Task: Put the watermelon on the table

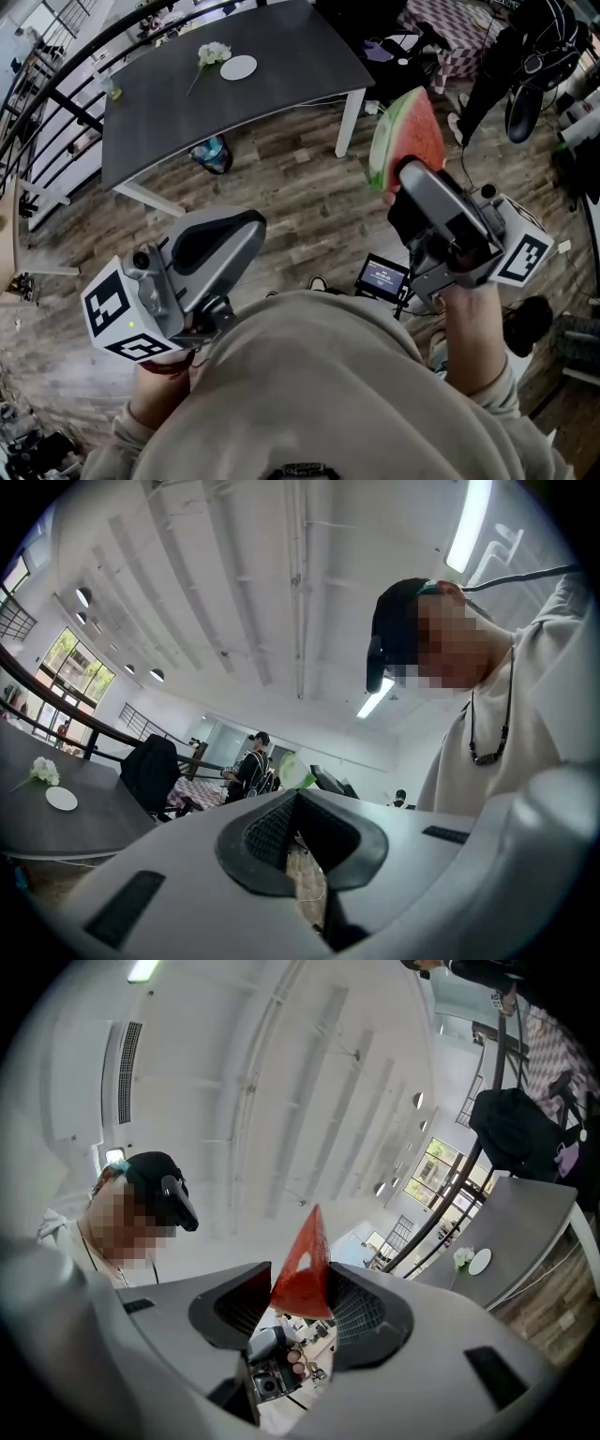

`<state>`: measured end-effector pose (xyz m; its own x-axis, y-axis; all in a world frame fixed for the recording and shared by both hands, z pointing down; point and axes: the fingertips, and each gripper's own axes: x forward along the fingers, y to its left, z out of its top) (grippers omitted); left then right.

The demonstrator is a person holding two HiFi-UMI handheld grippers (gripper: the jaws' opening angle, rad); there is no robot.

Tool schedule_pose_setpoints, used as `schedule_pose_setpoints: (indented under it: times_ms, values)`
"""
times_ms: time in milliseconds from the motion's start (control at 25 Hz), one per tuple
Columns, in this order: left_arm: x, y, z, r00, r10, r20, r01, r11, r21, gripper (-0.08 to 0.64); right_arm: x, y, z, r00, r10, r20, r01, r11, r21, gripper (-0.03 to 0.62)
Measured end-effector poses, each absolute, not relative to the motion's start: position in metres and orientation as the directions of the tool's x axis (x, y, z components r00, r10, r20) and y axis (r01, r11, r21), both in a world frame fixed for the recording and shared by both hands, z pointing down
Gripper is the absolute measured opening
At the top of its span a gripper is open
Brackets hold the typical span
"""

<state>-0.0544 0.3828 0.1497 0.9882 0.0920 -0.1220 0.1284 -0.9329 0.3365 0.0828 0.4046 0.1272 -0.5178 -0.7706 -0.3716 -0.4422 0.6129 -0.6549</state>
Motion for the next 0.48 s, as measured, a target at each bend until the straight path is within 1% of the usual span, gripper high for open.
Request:
schedule_pose_setpoints:
  times_ms: [160, 480]
  values:
    - [-0.038, 0.386, 0.151, 0.988, 0.102, -0.115, 0.135, -0.933, 0.335, 0.006, 0.099, 0.412, 0.130, -0.511, -0.774, -0.374, -0.449, 0.611, -0.652, 0.202]
    - [-0.013, 0.395, 0.161, 0.991, 0.107, -0.084, 0.130, -0.929, 0.347, 0.006, 0.118, 0.415, 0.142, -0.506, -0.764, -0.402, -0.418, 0.624, -0.660, 0.202]
